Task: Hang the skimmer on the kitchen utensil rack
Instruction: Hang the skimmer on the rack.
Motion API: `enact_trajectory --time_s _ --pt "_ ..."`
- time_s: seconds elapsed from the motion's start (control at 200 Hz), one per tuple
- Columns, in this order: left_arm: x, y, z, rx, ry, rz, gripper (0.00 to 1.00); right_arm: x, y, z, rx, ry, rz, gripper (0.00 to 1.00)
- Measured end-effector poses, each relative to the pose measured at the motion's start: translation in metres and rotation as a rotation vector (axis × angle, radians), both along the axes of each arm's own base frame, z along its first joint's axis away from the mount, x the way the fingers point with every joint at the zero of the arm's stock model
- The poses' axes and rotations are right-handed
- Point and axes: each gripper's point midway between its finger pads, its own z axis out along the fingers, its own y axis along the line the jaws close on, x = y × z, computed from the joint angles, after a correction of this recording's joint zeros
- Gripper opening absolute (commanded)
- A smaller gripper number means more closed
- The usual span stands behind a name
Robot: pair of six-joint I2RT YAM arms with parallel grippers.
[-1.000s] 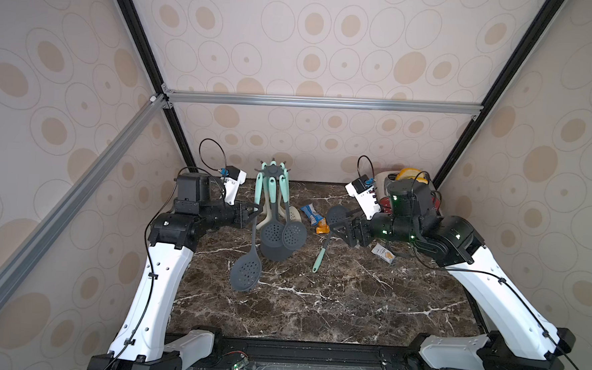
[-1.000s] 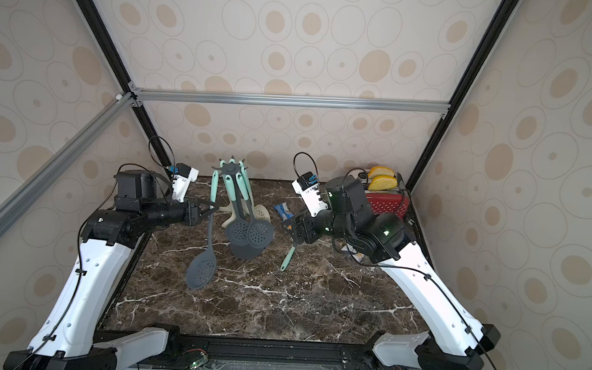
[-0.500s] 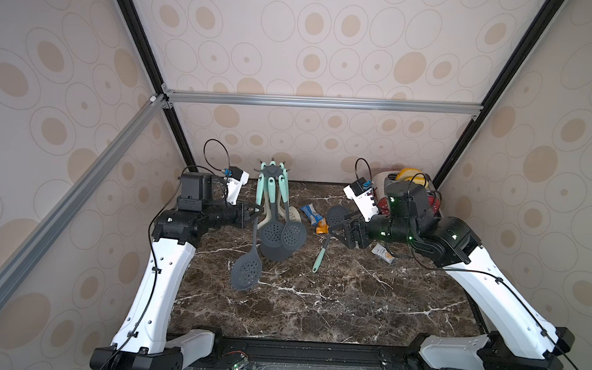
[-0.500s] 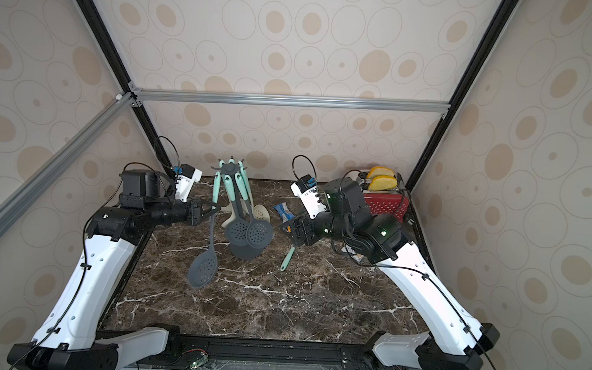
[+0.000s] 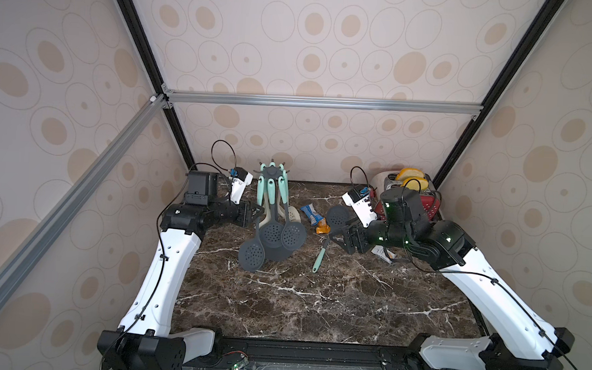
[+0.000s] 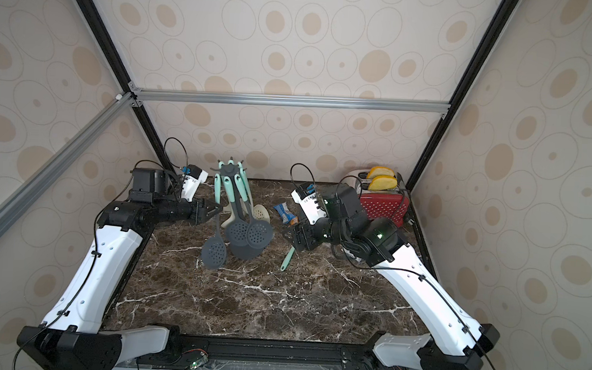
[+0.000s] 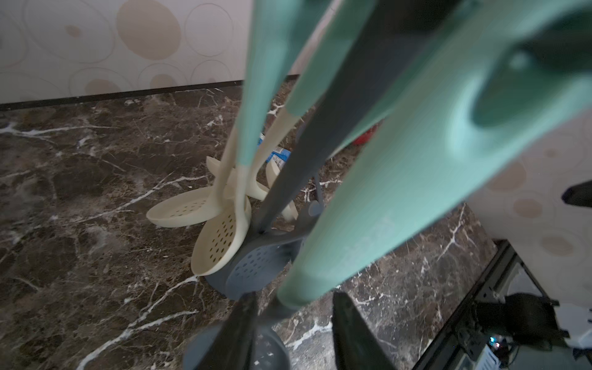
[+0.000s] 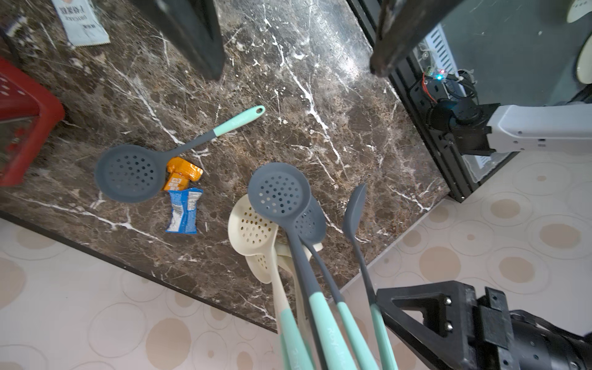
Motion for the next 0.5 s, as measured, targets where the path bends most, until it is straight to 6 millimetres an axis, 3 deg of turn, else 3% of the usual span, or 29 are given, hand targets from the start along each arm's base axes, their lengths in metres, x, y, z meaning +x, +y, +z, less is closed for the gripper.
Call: enact_trajectory --time_s 0.085,0.255,0.381,0.501 --pt "-0.004 0.006 0.001 0.017 -0.002 0.036 0.72 0.008 -0.011 -0.008 -0.041 -0.015 -0.069 0.97" --pt "-0.029 0.027 0.023 0.058 -0.093 0.152 0.74 0.029 -0.031 -0.039 -0.158 -0.016 -0.222 0.98" --pt "-0.059 0.044 0.034 0.085 -0.154 0.240 0.74 0.048 -0.037 -0.075 -0.255 0.039 -0.314 0.91" --pt "-0.082 0.051 0.026 0.107 -0.158 0.283 0.74 0.072 -0.044 -0.120 -0.330 0.149 -0.406 0.85"
